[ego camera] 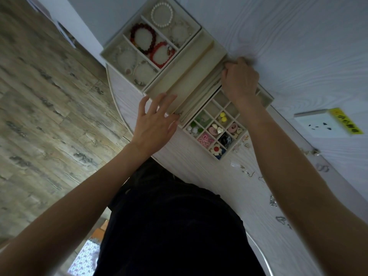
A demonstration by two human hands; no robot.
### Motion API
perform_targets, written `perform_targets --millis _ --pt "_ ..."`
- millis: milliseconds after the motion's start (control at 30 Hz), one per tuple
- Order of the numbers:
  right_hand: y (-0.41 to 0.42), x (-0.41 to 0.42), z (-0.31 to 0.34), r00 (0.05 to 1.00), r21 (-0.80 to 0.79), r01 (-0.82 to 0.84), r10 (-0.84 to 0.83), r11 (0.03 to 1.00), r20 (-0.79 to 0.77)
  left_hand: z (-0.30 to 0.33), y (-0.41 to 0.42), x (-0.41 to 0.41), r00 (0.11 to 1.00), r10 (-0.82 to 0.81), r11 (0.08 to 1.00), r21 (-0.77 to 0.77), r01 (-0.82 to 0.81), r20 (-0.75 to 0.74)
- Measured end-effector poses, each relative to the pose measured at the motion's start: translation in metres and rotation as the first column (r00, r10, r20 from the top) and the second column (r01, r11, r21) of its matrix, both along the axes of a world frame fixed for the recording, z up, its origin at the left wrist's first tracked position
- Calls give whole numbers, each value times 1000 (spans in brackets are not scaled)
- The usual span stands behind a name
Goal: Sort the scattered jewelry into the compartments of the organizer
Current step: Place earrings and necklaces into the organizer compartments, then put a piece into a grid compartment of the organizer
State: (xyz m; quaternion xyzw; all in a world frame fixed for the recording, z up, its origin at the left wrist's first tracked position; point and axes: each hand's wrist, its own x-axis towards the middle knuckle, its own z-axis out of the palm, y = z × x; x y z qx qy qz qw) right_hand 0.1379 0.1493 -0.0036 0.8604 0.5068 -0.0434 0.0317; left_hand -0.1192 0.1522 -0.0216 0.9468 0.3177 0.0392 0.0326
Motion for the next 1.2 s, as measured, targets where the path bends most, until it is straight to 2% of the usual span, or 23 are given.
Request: perform_targets --millis 133,300,500,800,900,1067,1200 --pt "-2 1 5 996 58 -24 29 998 -84 1 -1 1 999 18 999 -37 -17 44" --pt "-19 4 16 987 116 53 -35 992 -155 6 -6 3 986 -8 999 -51 17 167" --pt "-27 -4 11 995 -7 5 -6 1000 -100 0 -10 9 997 -74 996 -47 75 33" --pt "-12 -5 7 999 -137 25 -30 990 -38 -2 -9 12 996 4 991 -137 8 90" --pt "-16 -7 12 992 -72 54 -62 996 -110 -2 -10 12 993 21 985 -175 0 117" --pt "-55 -18 35 906 186 272 -186 944 -379 15 -8 14 966 41 970 -244 23 255" --pt "-140 -43 40 844 283 472 -336 835 -418 34 -19 29 906 -80 929 -298 219 416"
